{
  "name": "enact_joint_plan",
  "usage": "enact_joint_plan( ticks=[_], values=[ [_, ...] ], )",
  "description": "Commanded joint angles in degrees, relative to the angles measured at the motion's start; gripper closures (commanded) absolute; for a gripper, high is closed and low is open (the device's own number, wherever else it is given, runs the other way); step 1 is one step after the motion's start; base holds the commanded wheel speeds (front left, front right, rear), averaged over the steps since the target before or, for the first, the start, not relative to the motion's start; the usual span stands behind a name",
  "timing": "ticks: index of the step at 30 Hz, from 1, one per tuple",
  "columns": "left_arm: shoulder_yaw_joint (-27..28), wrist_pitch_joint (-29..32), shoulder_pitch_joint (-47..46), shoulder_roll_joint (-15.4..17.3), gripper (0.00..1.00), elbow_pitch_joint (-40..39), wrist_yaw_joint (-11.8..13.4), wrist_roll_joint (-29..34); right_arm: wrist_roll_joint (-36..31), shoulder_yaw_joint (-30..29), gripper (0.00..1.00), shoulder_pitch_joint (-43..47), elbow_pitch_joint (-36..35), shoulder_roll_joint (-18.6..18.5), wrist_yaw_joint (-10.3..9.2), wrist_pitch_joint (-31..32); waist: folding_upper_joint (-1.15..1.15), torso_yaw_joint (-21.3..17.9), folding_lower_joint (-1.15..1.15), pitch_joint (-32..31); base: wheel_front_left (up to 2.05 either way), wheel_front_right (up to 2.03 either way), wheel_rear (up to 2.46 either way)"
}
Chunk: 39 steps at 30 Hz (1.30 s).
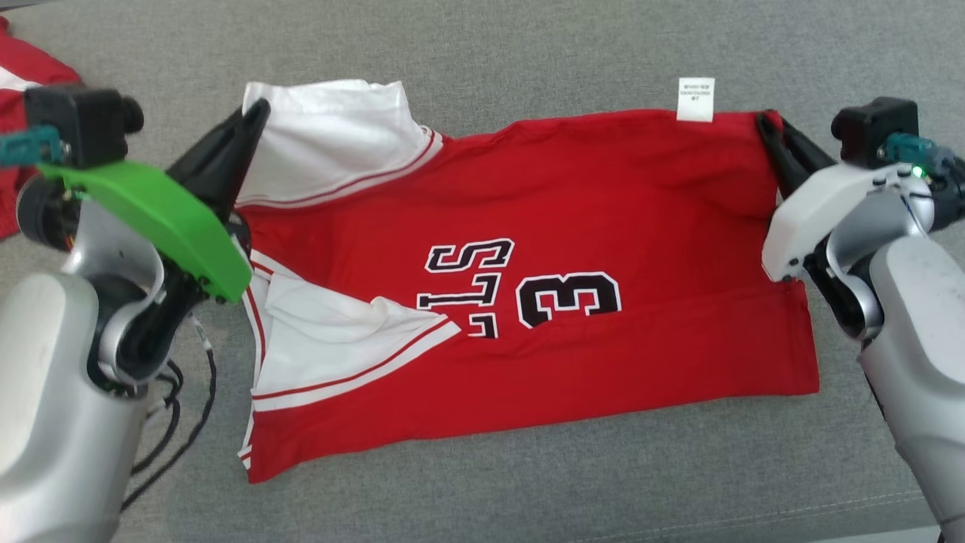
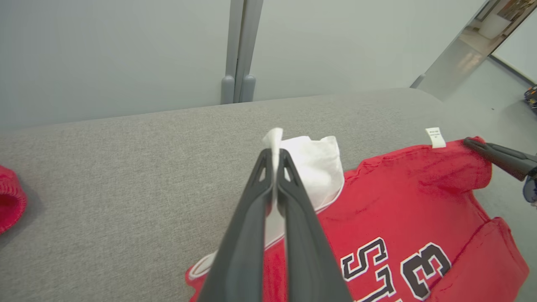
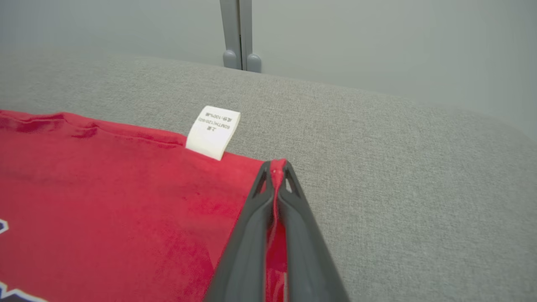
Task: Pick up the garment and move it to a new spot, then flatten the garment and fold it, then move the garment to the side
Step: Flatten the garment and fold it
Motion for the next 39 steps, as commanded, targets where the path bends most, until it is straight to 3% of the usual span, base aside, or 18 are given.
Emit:
enact_joint_plan(
  ticks=[1,7,13,28,39],
  values=[
    [0.5,-1.0,3.7,0.5,1.0,-2.3,0.5,-0.7,0.7,-0.7,1.0,2.7,-1.5,-0.3,-0.09,-0.7,0.0,0.4,0.0,-2.2,0.0,0.0,0.0],
    [1.8,-5.2,18.1,-0.1,1.0,-11.3,3.4,-2.6,0.9,-4.0,1.0,12.1,-7.7,0.5,-0.08,-1.4,0.0,0.7,0.0,-4.2,0.0,0.0,0.0],
    [1.1,-10.0,28.4,-2.3,1.0,-14.1,4.8,-2.6,-0.3,-8.4,1.0,18.7,-12.2,2.2,-0.09,-0.7,0.0,1.1,0.0,-4.4,0.0,0.0,0.0],
    [2.5,-15.4,38.0,-3.4,1.0,-18.0,7.1,-2.9,-2.5,-13.7,1.0,24.9,-16.8,5.0,-0.09,-0.8,0.0,0.9,0.0,-5.0,0.0,0.0,0.0],
    [2.7,-17.6,41.4,-4.9,1.0,-12.2,7.2,-4.6,-3.0,-15.2,1.0,27.9,-15.4,6.9,-0.09,-1.9,0.0,0.5,0.0,-5.2,0.0,0.0,0.0]
  ],
)
